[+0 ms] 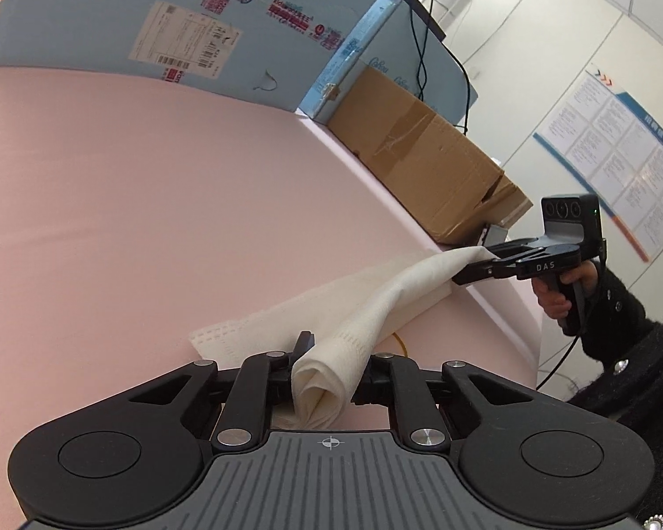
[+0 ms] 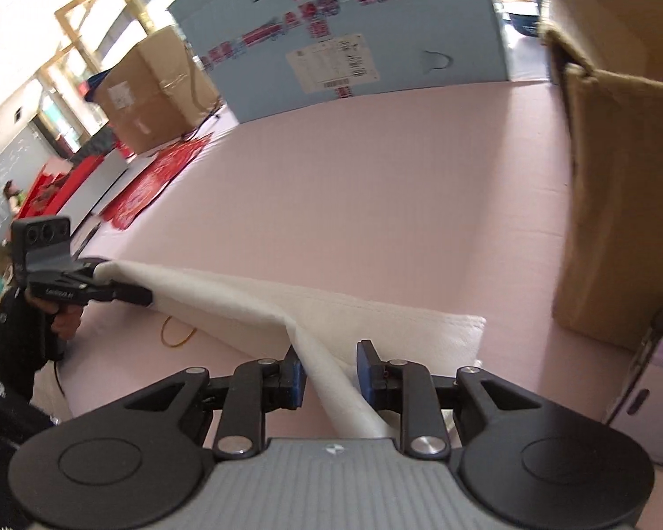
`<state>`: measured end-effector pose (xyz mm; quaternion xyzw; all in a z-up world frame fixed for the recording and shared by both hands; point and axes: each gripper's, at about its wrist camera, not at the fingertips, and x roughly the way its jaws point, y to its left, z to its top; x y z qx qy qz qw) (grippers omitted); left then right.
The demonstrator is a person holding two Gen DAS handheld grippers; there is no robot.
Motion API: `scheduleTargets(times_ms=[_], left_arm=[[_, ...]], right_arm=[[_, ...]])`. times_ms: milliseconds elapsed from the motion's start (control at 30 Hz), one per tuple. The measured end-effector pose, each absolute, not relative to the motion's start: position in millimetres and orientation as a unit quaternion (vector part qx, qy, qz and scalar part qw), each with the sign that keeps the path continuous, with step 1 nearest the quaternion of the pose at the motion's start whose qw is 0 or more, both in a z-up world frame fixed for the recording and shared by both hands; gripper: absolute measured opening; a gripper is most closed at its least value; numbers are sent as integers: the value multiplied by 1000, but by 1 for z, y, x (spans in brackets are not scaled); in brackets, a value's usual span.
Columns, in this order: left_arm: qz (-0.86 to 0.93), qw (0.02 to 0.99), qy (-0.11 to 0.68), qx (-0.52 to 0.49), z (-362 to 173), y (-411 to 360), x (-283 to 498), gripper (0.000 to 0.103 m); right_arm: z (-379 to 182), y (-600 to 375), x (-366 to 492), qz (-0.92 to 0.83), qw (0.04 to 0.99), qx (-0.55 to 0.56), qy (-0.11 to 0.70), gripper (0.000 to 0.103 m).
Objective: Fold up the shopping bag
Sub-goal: 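Fold the strip over with the left gripper and release it onto the table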
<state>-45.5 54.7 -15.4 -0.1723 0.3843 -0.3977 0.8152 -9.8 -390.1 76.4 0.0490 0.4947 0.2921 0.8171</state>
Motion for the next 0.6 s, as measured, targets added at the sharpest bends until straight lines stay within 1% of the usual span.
scheduleTargets(times_ms=[67,233,267,300,433,467,500,567,600], left_arm=[[-395,818,380,-172,-16,54,-47,14],[-388,824,373,-178,-17,55,-51,16],[-387,824,372,-182,-18,56,-52,16],[-387,824,370,-186,-19,58,-52,16],[-387,826,363,-187,-18,58,-52,17],[-386,828,360,-187,-17,58,-53,21],[-382,832,354,-190,-16,60,-55,30],[-367,838,344,-215,-13,66,-58,35],[-362,838,341,-226,-12,68,-59,35]], right_arm=[[75,-391,-6,268,825,56,495,26],[74,-380,-3,223,842,20,491,34],[75,-381,-4,215,845,15,489,42],[75,-382,-5,207,849,8,487,48],[75,-381,-8,179,859,-16,480,48],[75,-381,-9,178,859,-15,479,48],[75,-381,-9,178,860,-15,479,48],[75,-382,-9,176,860,-11,479,47],[76,-382,-10,174,860,-12,479,47]])
